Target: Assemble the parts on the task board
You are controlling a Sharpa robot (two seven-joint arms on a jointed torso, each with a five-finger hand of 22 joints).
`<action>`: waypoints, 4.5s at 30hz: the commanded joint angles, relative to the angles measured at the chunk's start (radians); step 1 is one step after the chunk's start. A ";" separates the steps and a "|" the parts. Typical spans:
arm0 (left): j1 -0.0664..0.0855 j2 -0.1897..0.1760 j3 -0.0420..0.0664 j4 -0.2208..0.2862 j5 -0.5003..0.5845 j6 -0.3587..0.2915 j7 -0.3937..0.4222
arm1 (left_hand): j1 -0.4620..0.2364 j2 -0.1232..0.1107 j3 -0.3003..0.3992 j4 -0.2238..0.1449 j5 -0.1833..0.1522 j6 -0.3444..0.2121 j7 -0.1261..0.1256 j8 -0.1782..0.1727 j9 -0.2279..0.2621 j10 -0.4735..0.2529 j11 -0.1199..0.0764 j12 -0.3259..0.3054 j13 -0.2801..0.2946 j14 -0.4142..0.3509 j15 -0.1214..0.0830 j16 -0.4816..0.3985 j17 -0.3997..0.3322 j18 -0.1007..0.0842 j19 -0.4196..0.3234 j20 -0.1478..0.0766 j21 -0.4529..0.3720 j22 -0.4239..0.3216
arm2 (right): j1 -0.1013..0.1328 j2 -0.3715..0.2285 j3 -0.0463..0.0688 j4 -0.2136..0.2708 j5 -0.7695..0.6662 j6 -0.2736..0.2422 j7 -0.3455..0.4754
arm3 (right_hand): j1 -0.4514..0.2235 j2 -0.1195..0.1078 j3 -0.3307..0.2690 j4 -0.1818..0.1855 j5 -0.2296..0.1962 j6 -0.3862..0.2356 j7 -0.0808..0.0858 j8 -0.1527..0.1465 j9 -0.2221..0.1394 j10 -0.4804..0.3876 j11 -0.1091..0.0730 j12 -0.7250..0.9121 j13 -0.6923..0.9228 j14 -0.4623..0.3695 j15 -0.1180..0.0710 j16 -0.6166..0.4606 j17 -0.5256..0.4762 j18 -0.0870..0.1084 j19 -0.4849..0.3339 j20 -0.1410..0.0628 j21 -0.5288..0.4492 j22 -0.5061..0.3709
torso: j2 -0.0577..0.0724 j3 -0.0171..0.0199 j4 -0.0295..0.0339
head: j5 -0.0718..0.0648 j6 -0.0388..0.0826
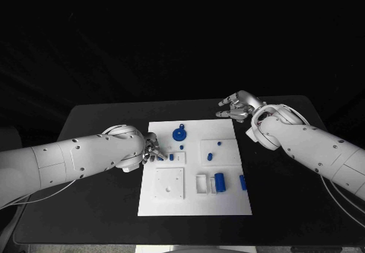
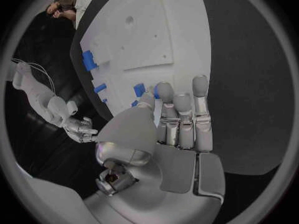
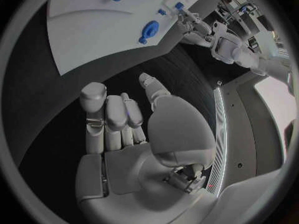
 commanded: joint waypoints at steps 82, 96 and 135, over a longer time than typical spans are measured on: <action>-0.008 0.024 -0.006 -0.027 -0.017 0.034 -0.047 | -0.060 -0.084 -0.044 0.140 -0.030 0.079 -0.055 0.006 -0.018 0.015 -0.008 -0.017 0.003 0.019 -0.004 -0.016 0.008 0.001 0.013 -0.002 -0.008 0.018 | -0.001 -0.007 0.000 0.005 -0.005 0.005 0.010 | -0.012 -0.006 0.000 0.010 0.007 0.007 -0.002 -0.002 0.002 -0.003 -0.002 -0.005 0.007 0.000 -0.003 -0.008 -0.002 0.018 0.028 0.002 -0.009 0.087 | 0.000 -0.0002 0.0004 | -0.009 -0.003; -0.008 0.026 -0.006 -0.028 -0.016 0.026 -0.046 | -0.050 -0.079 -0.031 0.128 -0.030 0.077 -0.056 0.009 -0.022 0.015 -0.008 -0.018 0.003 0.020 -0.004 -0.017 0.008 0.001 0.014 -0.002 -0.010 0.018 | -0.001 -0.006 0.000 0.005 -0.005 0.005 0.009 | -0.010 -0.005 0.000 0.011 0.007 0.008 -0.002 -0.002 0.002 -0.003 -0.002 -0.005 0.007 0.000 -0.003 -0.009 -0.002 0.017 0.028 0.002 -0.009 0.087 | 0.000 -0.0005 0.0000 | -0.010 -0.002; -0.007 0.009 -0.006 -0.032 -0.024 0.063 -0.046 | -0.008 -0.055 -0.018 0.063 -0.063 0.065 -0.054 0.020 -0.027 0.008 -0.006 -0.016 0.005 0.013 -0.002 -0.020 0.008 0.000 0.008 0.000 -0.013 0.019 | -0.001 -0.005 0.000 0.003 -0.005 0.007 0.008 | -0.010 -0.005 0.000 0.011 0.007 0.008 -0.002 -0.002 0.002 -0.003 -0.002 -0.005 0.007 0.000 -0.003 -0.009 -0.002 0.017 0.028 0.002 -0.009 0.087 | 0.000 -0.0019 0.0012 | -0.008 -0.009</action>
